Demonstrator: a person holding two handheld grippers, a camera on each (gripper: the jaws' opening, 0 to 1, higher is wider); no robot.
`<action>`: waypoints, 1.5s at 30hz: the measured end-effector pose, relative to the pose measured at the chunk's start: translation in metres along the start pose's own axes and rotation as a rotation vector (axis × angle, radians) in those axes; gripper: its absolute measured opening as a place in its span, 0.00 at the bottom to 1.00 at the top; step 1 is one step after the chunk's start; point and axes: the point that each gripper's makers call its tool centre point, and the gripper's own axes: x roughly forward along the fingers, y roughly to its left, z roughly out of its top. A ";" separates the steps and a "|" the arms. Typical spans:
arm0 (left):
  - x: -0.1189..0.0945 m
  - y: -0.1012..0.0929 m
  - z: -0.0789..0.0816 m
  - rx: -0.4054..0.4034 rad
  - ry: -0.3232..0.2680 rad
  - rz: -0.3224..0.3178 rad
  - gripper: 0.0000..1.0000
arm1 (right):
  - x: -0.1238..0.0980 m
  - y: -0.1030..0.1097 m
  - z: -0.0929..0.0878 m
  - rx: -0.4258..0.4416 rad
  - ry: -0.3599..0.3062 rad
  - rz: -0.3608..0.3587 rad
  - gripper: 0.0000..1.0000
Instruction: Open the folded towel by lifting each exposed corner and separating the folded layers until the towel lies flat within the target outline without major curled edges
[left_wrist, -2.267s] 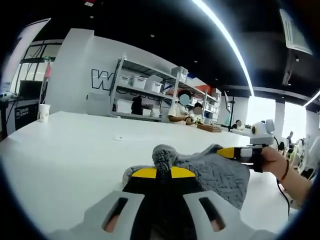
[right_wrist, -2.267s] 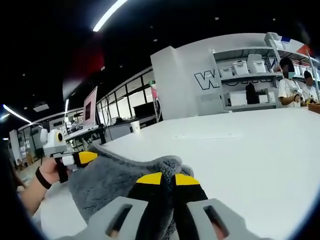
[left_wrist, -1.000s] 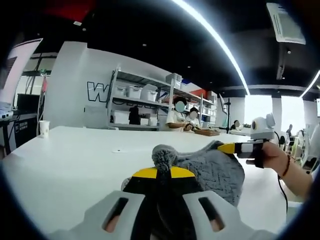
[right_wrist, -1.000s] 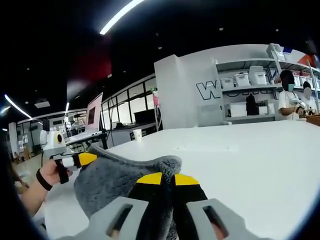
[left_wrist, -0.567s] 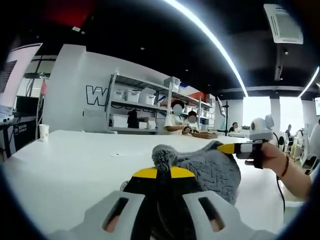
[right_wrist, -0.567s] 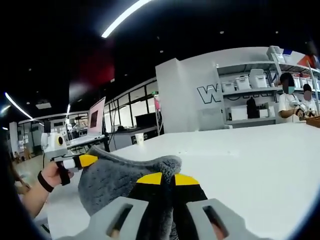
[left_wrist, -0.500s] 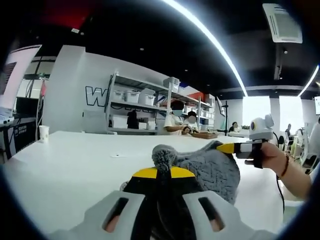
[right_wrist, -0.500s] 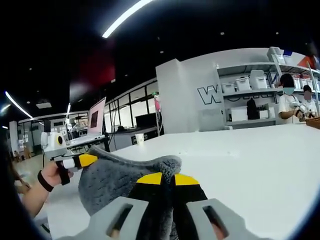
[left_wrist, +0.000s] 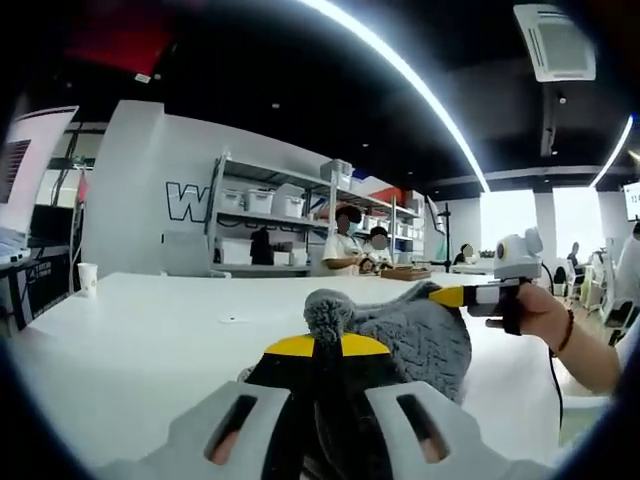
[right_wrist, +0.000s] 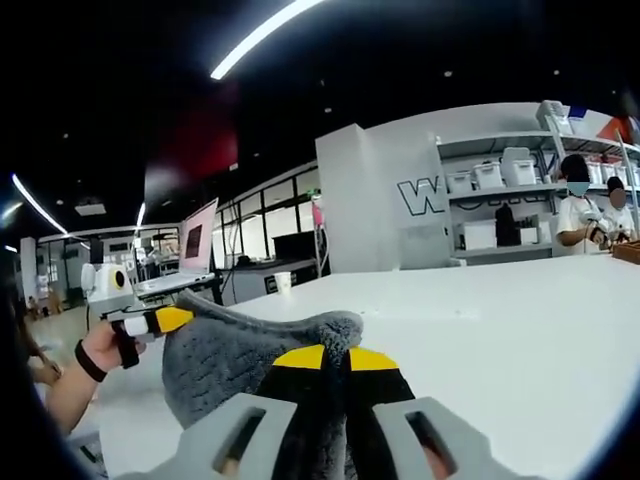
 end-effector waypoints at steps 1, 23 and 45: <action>-0.001 -0.001 0.001 -0.001 -0.004 -0.002 0.04 | -0.001 0.001 0.001 0.000 -0.003 0.002 0.00; -0.018 -0.015 0.005 0.003 -0.031 -0.035 0.04 | -0.018 0.010 0.003 -0.026 -0.027 0.022 0.00; -0.032 -0.027 0.005 0.031 -0.044 -0.059 0.04 | -0.034 0.021 0.004 -0.034 -0.048 0.052 0.00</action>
